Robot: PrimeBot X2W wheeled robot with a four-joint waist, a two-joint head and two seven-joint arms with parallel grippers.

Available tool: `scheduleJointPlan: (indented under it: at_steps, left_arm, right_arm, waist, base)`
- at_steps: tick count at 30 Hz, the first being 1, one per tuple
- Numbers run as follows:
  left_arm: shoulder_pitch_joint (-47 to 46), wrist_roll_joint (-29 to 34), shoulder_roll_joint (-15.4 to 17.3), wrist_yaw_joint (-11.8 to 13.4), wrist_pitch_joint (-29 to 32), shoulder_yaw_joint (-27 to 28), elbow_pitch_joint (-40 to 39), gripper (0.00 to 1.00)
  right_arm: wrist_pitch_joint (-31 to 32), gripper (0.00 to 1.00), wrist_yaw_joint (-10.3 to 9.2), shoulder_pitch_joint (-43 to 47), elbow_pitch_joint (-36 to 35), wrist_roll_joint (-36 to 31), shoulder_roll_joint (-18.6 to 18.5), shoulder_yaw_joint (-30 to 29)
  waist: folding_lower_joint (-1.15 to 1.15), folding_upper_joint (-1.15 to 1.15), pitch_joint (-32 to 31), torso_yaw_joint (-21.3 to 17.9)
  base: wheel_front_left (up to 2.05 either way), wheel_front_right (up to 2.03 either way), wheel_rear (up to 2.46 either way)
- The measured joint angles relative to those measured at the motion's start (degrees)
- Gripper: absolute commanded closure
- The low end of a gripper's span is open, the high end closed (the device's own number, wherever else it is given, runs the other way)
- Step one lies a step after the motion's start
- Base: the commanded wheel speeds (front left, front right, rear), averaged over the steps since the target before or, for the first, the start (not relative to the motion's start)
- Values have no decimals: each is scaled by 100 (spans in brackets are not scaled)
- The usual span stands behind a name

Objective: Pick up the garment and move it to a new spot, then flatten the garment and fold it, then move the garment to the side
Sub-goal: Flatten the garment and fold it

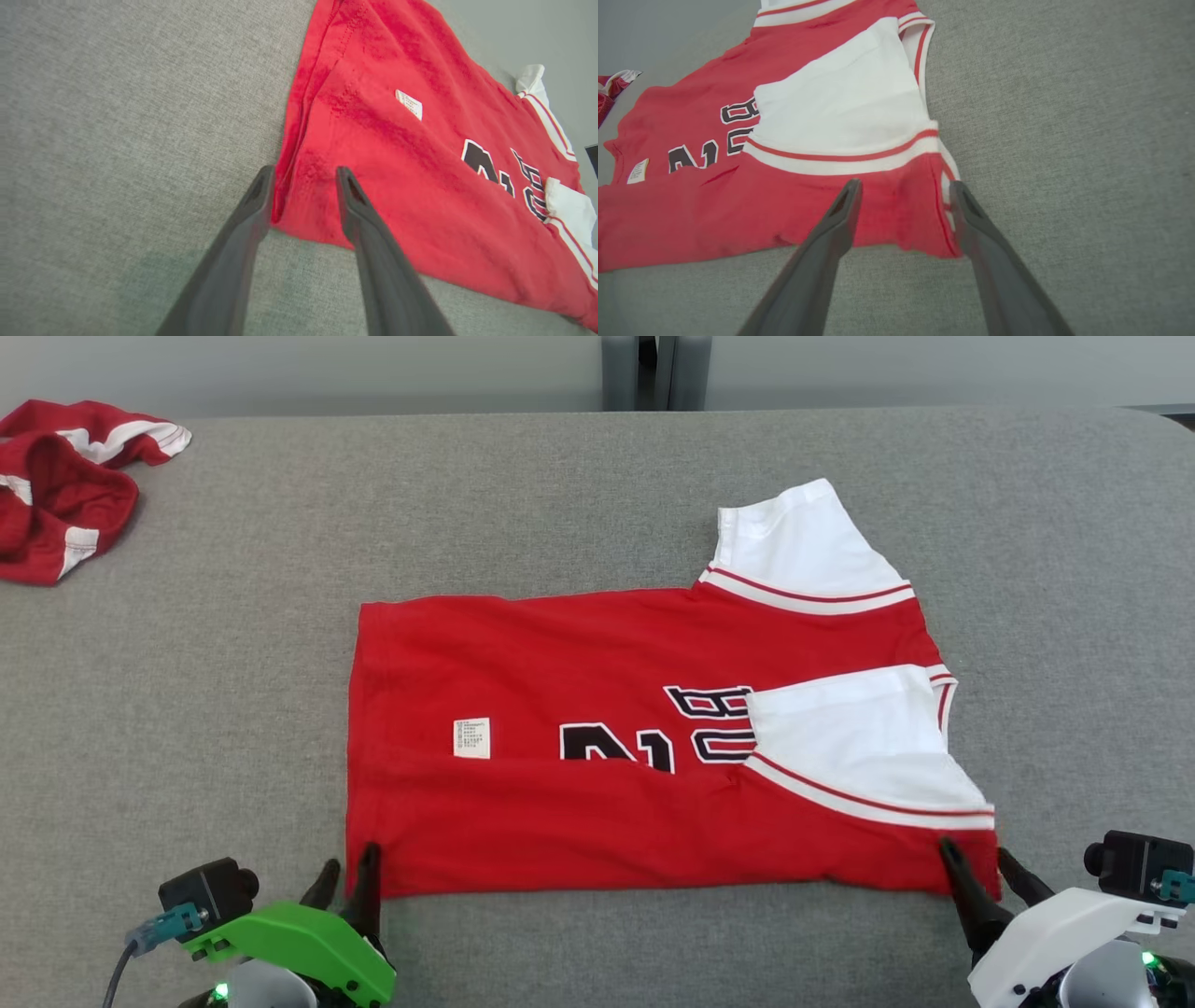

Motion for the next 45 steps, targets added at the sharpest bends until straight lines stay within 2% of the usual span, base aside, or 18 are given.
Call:
scheduleJointPlan:
  at_steps: [4, 8, 10, 16, 23, 34, 43, 44, 45]
  left_arm:
    - [-79, 190, 152, 1, -13, -55, -11, 0]
    - [-520, 593, 588, -1, 123, -157, -93, 0]
    - [-877, 843, 840, -54, 350, -285, -170, 0]
    - [-2172, 1185, 1224, -314, 1014, -477, -143, 0]
    - [-3249, 1358, 1306, -531, 1477, -638, 312, 0]
    - [-3660, 1399, 1144, -657, 1452, -742, 1221, 0]
    - [-3861, 1405, 1148, -683, 1386, -730, 1495, 0]
    - [-3887, 1406, 1140, -683, 1372, -732, 1513, 3]
    - [-3912, 1406, 1132, -686, 1359, -736, 1525, 56]
  right_arm:
    - [-141, 0, 0, -36, 51, -82, 3, -100]
    - [-215, 0, 0, -230, -152, -335, 3, -245]
    - [-214, 0, 0, -401, -294, -413, 2, -260]
    - [-112, 0, 0, -1020, -549, -695, -54, -13]
    - [-45, 0, 0, -1823, -671, -730, -178, 379]
    - [-193, 0, 0, -2350, -526, -671, -338, 630]
    - [-187, 0, 0, -2533, -485, -634, -396, 738]
    - [-163, 0, 0, -2578, -483, -634, -420, 772]
    - [-162, 0, 0, -2615, -485, -634, -438, 794]
  waist:
    - [0, 0, 20, -25]
    - [0, 0, 42, -53]
    - [0, 0, 74, -70]
    - [0, 0, 286, -116]
    - [0, 0, 773, -255]
    - [0, 0, 1578, -543]
    - [0, 0, 1831, -655]
    - [0, 0, 1844, -655]
    - [0, 0, 1853, -653]
  base:
    - [0, 0, 0]
    - [0, 0, 0]
    - [0, 0, 0]
    - [0, 0, 0]
    - [0, 0, 0]
    - [0, 0, 0]
    - [0, 0, 0]
    - [0, 0, 0]
    - [0, 0, 0]
